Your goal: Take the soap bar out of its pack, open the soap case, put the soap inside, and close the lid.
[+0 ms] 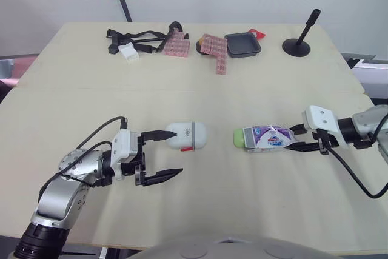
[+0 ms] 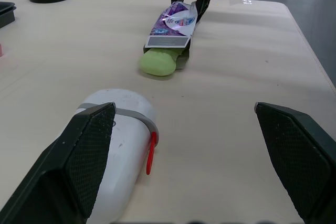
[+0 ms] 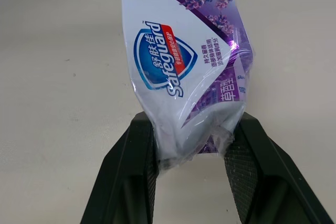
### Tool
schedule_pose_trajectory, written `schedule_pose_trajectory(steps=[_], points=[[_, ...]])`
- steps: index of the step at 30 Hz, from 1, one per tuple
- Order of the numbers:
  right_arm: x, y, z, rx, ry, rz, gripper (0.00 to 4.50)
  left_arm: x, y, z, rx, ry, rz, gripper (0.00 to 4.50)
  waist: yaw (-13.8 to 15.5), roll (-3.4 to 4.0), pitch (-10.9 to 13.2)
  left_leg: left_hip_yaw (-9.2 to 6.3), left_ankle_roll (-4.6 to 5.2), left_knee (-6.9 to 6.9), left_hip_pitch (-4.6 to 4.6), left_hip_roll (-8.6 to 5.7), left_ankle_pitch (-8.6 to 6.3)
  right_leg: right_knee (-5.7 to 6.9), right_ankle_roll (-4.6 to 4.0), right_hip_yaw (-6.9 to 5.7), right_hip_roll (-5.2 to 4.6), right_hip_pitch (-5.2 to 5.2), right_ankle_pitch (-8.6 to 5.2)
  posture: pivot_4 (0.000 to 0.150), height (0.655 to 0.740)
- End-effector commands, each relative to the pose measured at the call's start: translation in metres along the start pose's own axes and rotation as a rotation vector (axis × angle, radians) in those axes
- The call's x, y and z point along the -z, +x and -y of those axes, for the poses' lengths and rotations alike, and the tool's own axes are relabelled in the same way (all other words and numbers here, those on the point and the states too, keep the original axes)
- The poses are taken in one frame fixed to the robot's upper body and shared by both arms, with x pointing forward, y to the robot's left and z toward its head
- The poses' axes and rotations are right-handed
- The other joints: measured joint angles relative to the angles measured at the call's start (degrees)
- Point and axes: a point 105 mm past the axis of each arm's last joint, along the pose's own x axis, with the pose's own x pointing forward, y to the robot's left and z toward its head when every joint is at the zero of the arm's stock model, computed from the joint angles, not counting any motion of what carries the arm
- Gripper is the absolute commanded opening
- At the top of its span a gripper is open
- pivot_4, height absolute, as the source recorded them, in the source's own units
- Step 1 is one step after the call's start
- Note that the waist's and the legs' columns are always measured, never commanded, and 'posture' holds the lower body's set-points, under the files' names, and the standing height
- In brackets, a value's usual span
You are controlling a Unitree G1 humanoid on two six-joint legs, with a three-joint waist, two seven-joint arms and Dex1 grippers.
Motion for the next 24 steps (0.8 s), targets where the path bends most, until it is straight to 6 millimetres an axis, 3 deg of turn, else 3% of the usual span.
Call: schedule_pose_trajectory(steps=[1, 11, 15, 24], points=[[-0.008, -0.01, 0.004, 0.03, -0.037, 0.005, 1.78, -0.004, -0.001, -0.001, 0.005, 0.012, 0.01, 4.5, -0.02, 0.0, 0.0, 0.0, 0.0, 0.0, 0.0, 0.0, 0.0, 0.0, 0.0, 0.0, 0.0, 0.0, 0.0, 0.15, 0.74], [-0.008, -0.01, 0.004, 0.03, -0.037, 0.005, 1.78, -0.004, -0.001, -0.001, 0.005, 0.012, 0.01, 4.5, 0.0, 0.0, 0.0, 0.0, 0.0, 0.0, 0.0, 0.0, 0.0, 0.0, 0.0, 0.0, 0.0, 0.0, 0.0, 0.15, 0.74], [0.003, -0.03, 0.006, 0.064, -0.016, -0.053, 1.78, -0.004, -0.001, 0.0, 0.02, 0.01, 0.003, 4.5, 0.25, 0.02, -0.01, 0.0, 0.0, 0.0, 0.01, 0.0, 0.0, -0.01, 0.0, 0.0, -0.01, -0.01, 0.0, 0.15, 0.74], [0.009, -0.039, 0.006, 0.083, -0.006, -0.073, 1.78, -0.003, -0.001, -0.001, 0.031, 0.015, 0.001, 4.5, 0.14, 0.03, -0.02, 0.0, 0.01, 0.0, 0.0, 0.0, 0.0, -0.02, 0.0, 0.0, -0.01, 0.0, 0.0, 0.15, 0.74]])
